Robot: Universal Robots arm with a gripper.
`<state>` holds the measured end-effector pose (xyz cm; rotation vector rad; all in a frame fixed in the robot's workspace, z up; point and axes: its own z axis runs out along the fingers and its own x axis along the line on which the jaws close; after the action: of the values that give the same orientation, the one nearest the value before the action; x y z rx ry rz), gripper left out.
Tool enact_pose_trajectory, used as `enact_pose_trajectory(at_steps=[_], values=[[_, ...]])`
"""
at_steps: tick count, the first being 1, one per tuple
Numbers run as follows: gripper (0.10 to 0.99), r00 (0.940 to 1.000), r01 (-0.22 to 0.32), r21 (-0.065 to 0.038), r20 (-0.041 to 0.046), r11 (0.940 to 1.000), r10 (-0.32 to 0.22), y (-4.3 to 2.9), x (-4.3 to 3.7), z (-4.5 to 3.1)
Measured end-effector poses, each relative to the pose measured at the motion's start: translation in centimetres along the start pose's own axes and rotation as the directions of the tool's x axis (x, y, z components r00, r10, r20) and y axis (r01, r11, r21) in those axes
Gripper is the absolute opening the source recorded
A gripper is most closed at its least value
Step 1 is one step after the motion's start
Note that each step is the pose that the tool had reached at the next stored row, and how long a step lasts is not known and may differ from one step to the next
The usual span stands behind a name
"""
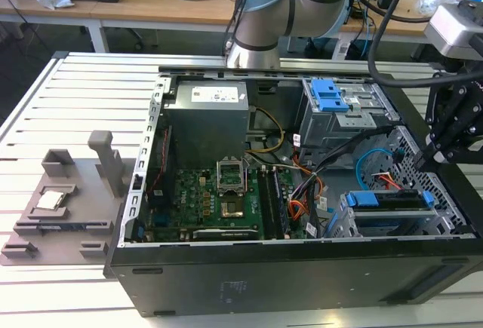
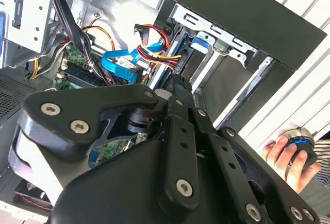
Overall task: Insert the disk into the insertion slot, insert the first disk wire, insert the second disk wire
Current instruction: 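Insert the second disk wire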
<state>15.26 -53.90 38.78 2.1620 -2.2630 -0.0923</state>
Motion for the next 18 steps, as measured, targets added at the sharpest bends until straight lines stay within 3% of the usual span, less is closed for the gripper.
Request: enact_pose_trajectory(at_steps=[1,3,5,9,18], values=[[0.114,1.0000,0.000,0.000,0.0000,1.0000,0.000,0.00,0.00,0.00],[0.361,1.0000,0.000,0.000,0.0000,1.0000,0.000,0.00,0.00,-0.01],[0.361,1.0000,0.000,0.000,-0.0006,1.0000,0.000,0.01,-0.11,-0.04],[0.361,1.0000,0.000,0.000,-0.0004,1.0000,0.000,0.07,-1.54,0.04],[0.361,1.0000,0.002,0.000,-0.0006,1.0000,-0.002,0.25,-2.35,0.24]])
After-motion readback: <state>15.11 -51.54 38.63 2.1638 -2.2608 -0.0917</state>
